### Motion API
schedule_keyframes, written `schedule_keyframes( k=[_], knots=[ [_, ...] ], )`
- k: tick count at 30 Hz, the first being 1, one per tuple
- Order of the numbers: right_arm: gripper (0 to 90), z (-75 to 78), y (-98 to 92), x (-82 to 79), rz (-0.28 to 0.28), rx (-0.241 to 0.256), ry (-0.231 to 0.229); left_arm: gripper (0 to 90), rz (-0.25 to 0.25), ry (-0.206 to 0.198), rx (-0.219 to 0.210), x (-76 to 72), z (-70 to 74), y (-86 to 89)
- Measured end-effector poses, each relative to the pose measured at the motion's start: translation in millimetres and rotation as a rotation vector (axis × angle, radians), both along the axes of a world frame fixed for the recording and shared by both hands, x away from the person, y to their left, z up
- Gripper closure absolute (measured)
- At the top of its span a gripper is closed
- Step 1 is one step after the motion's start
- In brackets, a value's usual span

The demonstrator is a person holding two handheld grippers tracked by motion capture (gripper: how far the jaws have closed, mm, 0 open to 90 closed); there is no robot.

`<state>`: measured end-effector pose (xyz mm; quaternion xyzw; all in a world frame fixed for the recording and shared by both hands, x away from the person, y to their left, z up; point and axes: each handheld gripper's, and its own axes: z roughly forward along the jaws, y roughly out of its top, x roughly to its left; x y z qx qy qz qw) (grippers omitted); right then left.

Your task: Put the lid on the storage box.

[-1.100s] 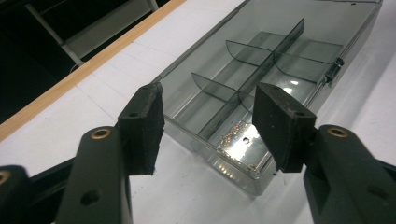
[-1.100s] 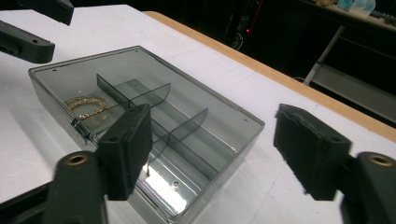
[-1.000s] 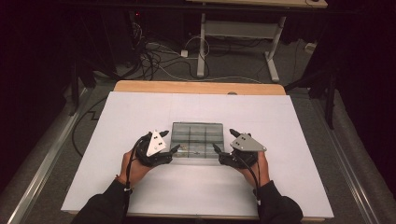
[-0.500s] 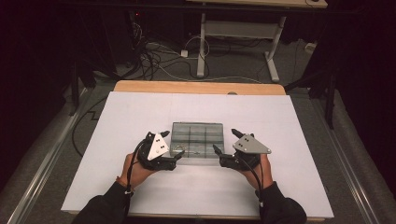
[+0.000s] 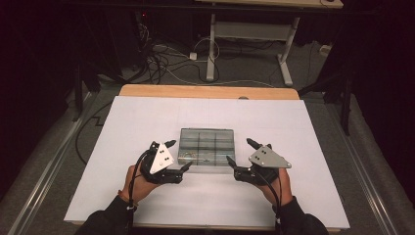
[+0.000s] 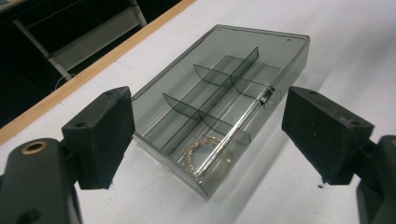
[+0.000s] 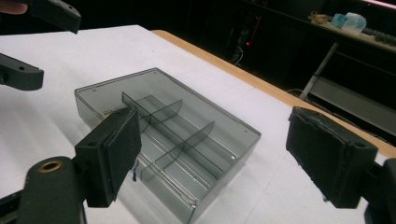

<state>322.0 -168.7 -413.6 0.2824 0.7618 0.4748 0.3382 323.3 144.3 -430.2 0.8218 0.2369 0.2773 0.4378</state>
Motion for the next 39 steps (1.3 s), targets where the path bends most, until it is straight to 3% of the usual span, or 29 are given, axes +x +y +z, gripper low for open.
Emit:
schedule_keyframes(
  k=[7, 15, 30, 39],
  knots=[
    [20.2, 1.2, -5.2, -11.6, -0.010, -0.009, -0.018, 16.5, 0.004, 0.008, 0.004, -8.0, -1.0, 4.1],
    [21.0, 2.7, -8.3, -21.3, -0.019, -0.030, -0.044, 16.5, 0.010, -0.008, 0.003, -16.1, -0.7, 7.5],
    [21.9, 2.6, -19.1, -32.9, -0.032, -0.035, -0.052, 16.5, 0.006, -0.039, 0.032, -26.6, -3.3, 9.8],
    [21.9, -0.4, -25.5, -37.8, -0.035, -0.048, -0.046, 16.5, 0.014, -0.046, 0.028, -30.4, -5.7, 15.3]
  ],
)
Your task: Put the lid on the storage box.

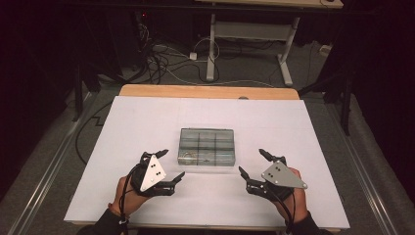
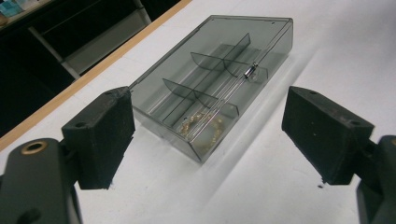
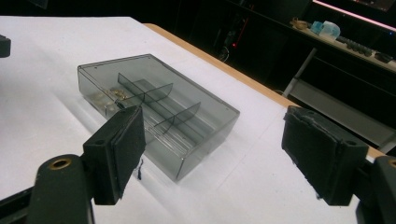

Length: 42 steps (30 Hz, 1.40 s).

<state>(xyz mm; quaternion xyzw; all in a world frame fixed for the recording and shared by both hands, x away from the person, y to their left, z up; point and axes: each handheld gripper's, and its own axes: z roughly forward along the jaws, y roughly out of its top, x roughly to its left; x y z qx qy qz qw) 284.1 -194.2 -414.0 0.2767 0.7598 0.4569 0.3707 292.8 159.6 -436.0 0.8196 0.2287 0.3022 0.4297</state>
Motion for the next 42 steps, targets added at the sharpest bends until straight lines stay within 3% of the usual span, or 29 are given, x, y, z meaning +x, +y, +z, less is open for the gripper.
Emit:
schedule_keyframes(
  k=[11, 25, 42],
  knots=[
    [22.0, -4.3, -13.5, -2.9, -0.017, 0.007, 0.012, 16.3, 0.012, -0.009, 0.029, -4.0, -5.8, 5.1],
    [22.0, -11.3, -24.2, -9.4, -0.034, -0.031, 0.007, 16.2, 0.006, -0.003, 0.040, -10.4, -10.2, 12.6],
    [22.0, -22.7, -46.8, -16.0, -0.076, -0.052, 0.011, 16.3, 0.047, 0.035, 0.061, -15.7, -27.0, 41.9]
  ],
)
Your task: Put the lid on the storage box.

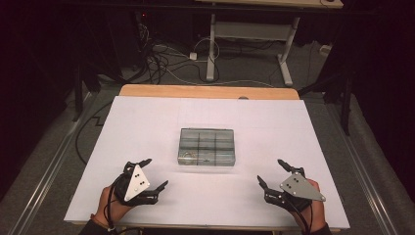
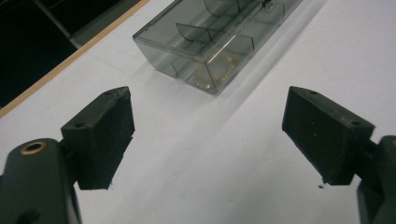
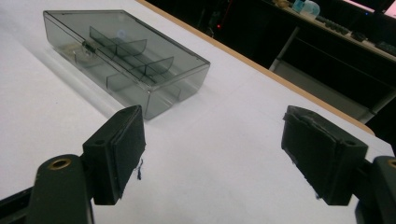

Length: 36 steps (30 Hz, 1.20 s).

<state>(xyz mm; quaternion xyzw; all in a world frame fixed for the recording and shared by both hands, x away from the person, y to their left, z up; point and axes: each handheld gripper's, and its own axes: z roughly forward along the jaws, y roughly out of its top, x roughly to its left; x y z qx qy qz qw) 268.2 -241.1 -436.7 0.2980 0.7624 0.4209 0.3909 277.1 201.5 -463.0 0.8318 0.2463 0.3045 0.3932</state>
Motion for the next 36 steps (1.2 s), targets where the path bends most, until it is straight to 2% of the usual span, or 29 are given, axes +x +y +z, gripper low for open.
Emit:
schedule_keyframes(
  k=[6, 11, 21, 24, 28, 36],
  knots=[
    [22.0, -4.7, -7.7, -2.3, -0.017, 0.003, -0.003, 16.3, 0.016, 0.012, 0.015, 0.7, -6.6, 6.6],
    [21.9, -10.0, -14.2, -3.9, -0.024, -0.013, -0.008, 16.3, 0.030, 0.025, 0.026, -0.2, -12.5, 12.4],
    [21.8, -21.6, -26.3, -4.4, -0.052, -0.033, 0.013, 16.3, 0.066, 0.046, 0.027, -2.4, -21.1, 26.7],
    [21.6, -23.6, -31.1, -5.7, -0.075, -0.020, 0.012, 16.2, 0.073, 0.068, 0.022, -1.4, -25.5, 30.5],
    [21.5, -27.9, -37.3, -7.8, -0.086, 0.004, 0.040, 16.3, 0.084, 0.089, 0.025, -1.4, -29.5, 33.4],
    [20.3, -32.8, -42.6, -10.0, -0.085, 0.023, 0.064, 16.3, 0.089, 0.083, 0.015, -3.3, -27.3, 32.9]
  ],
)
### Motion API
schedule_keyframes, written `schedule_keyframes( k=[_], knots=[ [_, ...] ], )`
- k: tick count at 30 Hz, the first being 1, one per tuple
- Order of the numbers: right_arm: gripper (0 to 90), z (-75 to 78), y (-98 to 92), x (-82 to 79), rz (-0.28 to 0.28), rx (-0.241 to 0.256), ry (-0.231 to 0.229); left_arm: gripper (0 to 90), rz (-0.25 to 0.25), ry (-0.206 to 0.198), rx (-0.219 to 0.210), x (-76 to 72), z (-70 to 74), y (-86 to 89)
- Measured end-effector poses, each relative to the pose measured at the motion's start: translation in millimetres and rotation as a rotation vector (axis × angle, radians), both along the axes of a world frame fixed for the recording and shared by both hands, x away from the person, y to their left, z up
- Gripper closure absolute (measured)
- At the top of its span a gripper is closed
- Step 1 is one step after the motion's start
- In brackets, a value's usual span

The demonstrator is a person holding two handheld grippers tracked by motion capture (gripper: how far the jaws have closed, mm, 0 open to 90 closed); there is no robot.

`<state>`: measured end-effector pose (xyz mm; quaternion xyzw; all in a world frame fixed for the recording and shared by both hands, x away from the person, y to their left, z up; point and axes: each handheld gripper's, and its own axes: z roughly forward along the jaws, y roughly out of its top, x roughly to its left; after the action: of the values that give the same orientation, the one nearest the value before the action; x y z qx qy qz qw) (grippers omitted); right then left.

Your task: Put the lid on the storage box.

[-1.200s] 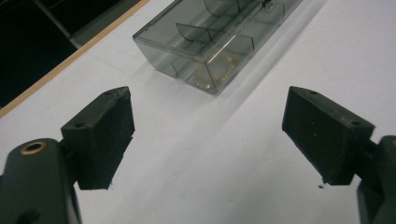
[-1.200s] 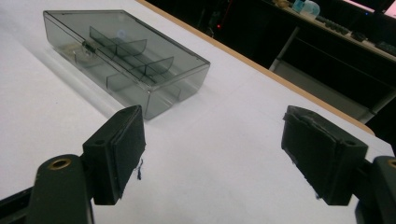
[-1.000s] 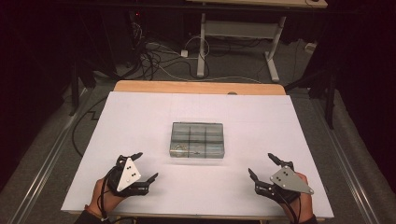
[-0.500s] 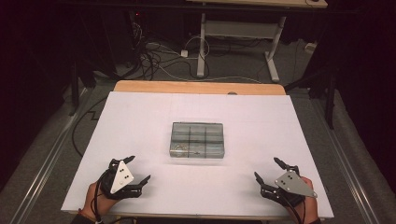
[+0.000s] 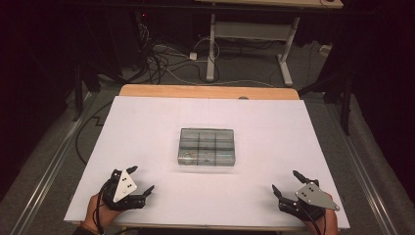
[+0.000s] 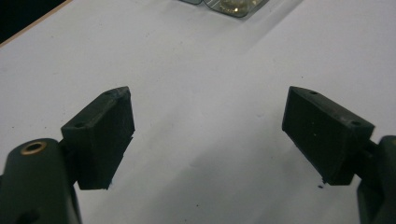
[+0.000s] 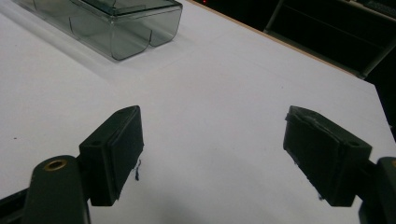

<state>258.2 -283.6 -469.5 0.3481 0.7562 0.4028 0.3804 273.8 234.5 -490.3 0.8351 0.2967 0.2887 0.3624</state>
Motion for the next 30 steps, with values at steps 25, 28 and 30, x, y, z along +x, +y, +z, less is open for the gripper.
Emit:
schedule_keyframes(
  k=[25, 28, 30],
  knots=[
    [21.4, 2.3, 1.0, -3.2, -0.008, 0.021, -0.011, 16.2, -0.015, -0.025, -0.010, -4.0, 4.1, -1.4],
    [21.4, 2.2, 0.2, -2.7, -0.008, 0.020, -0.014, 16.2, -0.016, -0.025, -0.012, -3.4, 4.1, -1.1],
    [21.5, 2.4, 0.1, -2.5, -0.011, 0.023, -0.014, 16.2, -0.017, -0.025, -0.013, -3.2, 3.7, -0.9]
  ],
)
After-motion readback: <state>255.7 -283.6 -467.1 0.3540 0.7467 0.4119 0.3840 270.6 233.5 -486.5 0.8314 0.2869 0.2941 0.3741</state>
